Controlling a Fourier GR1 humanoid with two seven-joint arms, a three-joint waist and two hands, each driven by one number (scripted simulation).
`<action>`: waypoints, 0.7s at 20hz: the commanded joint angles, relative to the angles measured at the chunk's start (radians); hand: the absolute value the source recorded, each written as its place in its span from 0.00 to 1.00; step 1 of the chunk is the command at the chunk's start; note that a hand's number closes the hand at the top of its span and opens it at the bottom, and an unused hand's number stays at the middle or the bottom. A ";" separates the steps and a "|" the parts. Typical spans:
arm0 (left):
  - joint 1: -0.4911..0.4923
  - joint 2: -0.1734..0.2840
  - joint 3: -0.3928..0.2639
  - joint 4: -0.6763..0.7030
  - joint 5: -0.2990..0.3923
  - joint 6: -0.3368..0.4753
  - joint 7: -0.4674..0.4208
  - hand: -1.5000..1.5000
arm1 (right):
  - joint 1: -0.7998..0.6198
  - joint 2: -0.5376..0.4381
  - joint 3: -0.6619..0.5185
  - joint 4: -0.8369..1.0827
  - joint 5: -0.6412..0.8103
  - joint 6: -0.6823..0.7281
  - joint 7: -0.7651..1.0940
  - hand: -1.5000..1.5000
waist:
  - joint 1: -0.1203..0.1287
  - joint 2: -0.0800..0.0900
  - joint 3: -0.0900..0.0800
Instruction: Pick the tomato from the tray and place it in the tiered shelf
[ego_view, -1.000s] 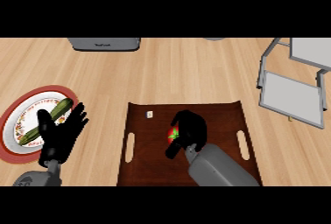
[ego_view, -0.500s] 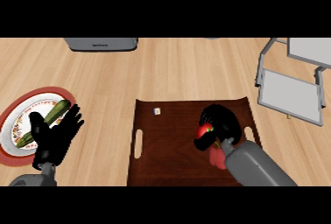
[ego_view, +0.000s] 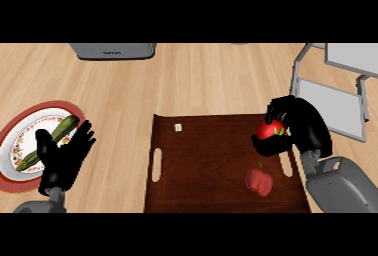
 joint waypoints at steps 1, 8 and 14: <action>0.053 -0.024 -0.022 0.002 -0.021 0.009 -0.017 0.50 | -0.030 -0.090 -0.069 -0.228 0.045 0.030 0.130 1.00 | -0.007 -0.003 -0.004; -0.017 -0.002 0.031 0.060 0.007 -0.024 -0.006 0.50 | -0.147 -0.212 -0.270 -0.491 0.007 0.197 0.400 1.00 | -0.008 0.003 -0.004; 0.054 -0.042 -0.018 -0.053 -0.039 0.010 0.006 0.50 | -0.242 -0.262 -0.399 -0.446 -0.043 0.294 0.465 1.00 | 0.021 0.006 -0.003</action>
